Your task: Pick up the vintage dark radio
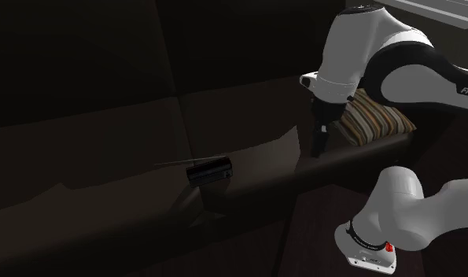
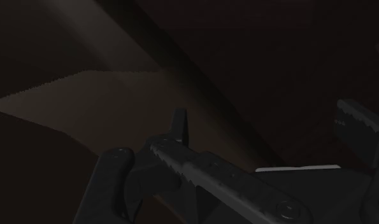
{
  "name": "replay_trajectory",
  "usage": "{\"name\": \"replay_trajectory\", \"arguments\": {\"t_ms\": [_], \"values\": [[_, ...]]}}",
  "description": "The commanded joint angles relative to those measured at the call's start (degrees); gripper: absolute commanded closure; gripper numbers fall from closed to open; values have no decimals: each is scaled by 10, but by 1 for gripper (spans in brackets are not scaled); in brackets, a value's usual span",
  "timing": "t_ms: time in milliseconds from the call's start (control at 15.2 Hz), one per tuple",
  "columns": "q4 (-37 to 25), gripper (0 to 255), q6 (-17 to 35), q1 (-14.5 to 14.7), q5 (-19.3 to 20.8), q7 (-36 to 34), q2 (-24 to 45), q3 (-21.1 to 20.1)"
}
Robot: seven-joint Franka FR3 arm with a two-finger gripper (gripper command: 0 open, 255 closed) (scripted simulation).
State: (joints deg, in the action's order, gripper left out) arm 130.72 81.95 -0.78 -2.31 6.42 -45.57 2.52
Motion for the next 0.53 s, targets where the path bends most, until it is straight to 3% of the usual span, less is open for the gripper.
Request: {"name": "replay_trajectory", "arguments": {"t_ms": [0,462], "values": [[0,0,0,0,0,0,0,0],[-27,0,114,26,-13,44,121,3]]}}
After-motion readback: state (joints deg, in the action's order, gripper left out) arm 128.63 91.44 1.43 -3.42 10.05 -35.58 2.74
